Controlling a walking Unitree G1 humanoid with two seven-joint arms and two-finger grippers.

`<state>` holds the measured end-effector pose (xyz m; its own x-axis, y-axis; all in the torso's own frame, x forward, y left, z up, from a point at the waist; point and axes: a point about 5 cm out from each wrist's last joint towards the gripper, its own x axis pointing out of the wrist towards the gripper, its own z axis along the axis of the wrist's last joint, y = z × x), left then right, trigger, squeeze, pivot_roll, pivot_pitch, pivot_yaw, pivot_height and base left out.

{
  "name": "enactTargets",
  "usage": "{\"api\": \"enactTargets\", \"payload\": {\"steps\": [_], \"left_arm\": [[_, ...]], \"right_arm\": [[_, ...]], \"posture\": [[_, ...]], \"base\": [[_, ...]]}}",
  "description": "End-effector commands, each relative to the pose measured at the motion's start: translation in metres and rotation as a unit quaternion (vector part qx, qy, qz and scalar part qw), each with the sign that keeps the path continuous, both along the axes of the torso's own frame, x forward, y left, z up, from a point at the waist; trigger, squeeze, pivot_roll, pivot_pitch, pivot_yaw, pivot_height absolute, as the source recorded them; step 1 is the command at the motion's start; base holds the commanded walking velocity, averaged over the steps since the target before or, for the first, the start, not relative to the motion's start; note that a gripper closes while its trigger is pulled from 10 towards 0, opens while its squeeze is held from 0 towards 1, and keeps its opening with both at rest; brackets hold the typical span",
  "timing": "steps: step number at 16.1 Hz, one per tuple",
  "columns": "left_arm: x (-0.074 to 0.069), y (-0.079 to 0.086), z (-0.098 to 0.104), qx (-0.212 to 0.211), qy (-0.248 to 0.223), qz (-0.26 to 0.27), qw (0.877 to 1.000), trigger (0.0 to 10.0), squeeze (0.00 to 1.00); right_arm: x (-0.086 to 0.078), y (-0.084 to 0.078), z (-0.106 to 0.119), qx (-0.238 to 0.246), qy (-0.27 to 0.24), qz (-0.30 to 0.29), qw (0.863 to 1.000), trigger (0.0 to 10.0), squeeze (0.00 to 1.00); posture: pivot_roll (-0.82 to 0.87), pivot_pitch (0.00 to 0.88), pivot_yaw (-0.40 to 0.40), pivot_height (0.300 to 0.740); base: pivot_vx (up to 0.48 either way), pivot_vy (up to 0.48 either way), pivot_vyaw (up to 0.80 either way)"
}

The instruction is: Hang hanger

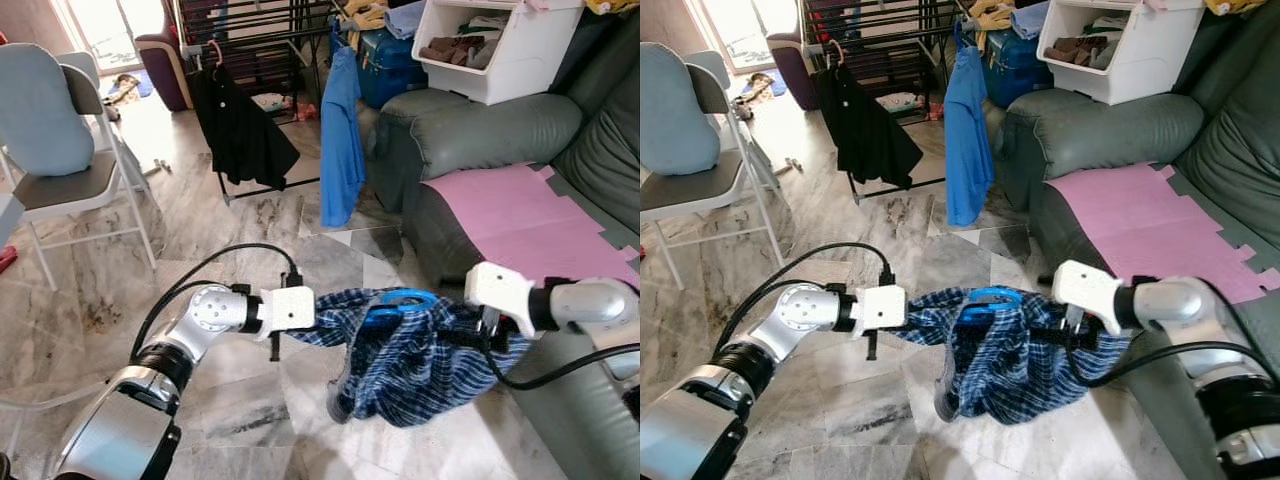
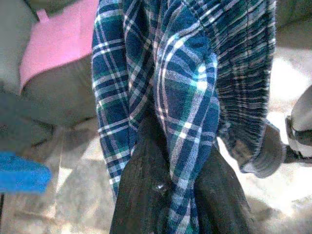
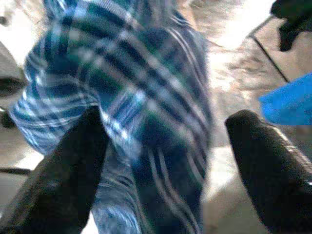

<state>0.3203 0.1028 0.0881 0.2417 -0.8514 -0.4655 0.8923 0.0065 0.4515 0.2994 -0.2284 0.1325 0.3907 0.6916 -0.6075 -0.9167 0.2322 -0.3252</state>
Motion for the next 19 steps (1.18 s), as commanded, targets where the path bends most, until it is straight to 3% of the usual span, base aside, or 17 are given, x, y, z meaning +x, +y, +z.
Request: {"api": "enactTargets", "payload": {"steps": [1,19], "left_arm": [[-0.001,-0.004,0.005,-0.011,-0.015,-0.017,1.000,0.0,0.00],[0.007,-0.011,0.016,-0.031,-0.037,-0.004,0.999,0.0,0.00]], "right_arm": [[0.002,0.005,0.003,0.011,0.015,0.016,1.000,0.0,0.00],[-0.019,0.002,-0.019,-0.004,0.138,0.060,0.989,0.0,0.00]], "posture": [[-0.18,0.000,0.061,0.740],[-0.18,0.000,0.061,0.740]], "base": [[0.000,0.000,0.00],[0.000,0.000,0.00]]}}
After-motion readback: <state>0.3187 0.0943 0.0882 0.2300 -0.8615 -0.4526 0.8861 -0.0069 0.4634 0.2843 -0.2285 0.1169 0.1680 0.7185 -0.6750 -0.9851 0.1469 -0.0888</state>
